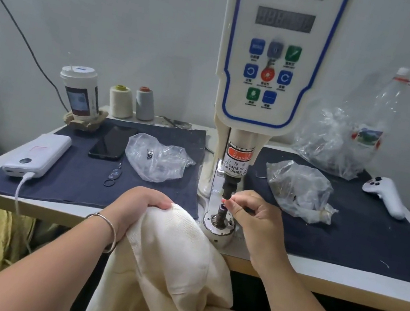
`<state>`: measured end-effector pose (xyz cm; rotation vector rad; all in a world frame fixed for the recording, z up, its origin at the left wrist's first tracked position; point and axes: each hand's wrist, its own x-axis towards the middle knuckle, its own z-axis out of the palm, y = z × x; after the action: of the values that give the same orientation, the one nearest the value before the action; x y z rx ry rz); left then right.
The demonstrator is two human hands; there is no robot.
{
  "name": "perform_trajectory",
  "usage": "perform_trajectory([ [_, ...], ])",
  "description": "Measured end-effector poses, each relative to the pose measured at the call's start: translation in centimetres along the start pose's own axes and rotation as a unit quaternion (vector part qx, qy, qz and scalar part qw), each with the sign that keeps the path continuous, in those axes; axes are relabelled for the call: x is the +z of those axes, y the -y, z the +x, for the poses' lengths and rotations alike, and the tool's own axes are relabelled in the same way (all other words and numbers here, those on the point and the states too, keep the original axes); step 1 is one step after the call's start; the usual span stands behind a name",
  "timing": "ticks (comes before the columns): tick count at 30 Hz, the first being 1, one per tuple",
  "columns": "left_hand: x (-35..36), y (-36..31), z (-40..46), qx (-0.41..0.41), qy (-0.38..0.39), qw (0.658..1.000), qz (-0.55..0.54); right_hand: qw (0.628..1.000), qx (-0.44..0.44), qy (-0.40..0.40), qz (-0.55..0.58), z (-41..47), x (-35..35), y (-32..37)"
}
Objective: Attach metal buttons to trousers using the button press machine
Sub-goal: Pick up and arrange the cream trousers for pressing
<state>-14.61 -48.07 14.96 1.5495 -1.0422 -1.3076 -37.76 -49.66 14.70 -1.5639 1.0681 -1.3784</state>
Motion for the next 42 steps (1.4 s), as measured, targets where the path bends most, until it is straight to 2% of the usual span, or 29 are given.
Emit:
perform_trajectory([
  [3,-0.1,0.1,0.1,-0.002,0.007,1.000,-0.002,1.000,0.020,0.007,0.011,0.0,0.2,0.1],
  [19,-0.2,0.1,-0.1,-0.002,0.014,1.000,0.002,1.000,0.005,0.005,-0.020,-0.4,-0.8,0.6],
  [22,-0.2,-0.8,-1.2,0.006,0.060,0.998,0.021,0.999,-0.012,-0.032,-0.036,-1.5,-1.8,1.4],
  [25,-0.3,-2.2,-3.8,0.014,0.180,0.983,0.031,0.994,-0.041,-0.083,-0.057,-3.9,-2.9,2.8],
  [27,-0.1,-3.2,-5.8,0.027,0.266,0.963,0.030,0.996,-0.064,-0.035,-0.060,-5.6,-3.0,4.2],
  [30,0.9,-5.2,-8.9,0.058,0.369,0.927,0.040,0.986,-0.052,0.152,-0.036,-6.9,-2.3,6.3],
  [33,1.6,-7.1,-11.3,0.099,0.409,0.906,0.049,0.951,0.014,0.299,0.079,-7.1,-2.8,7.9],
  [35,1.6,-8.0,-12.2,0.112,0.423,0.898,0.051,0.923,0.046,0.354,0.141,-7.1,-3.9,8.8],
  [39,1.8,-8.4,-13.4,0.115,0.442,0.889,0.041,0.910,0.049,0.404,0.084,-7.0,-5.4,9.6],
  [42,2.1,-8.2,-13.5,0.127,0.429,0.894,0.026,0.886,0.033,0.441,0.141,-7.3,-5.7,9.9],
])
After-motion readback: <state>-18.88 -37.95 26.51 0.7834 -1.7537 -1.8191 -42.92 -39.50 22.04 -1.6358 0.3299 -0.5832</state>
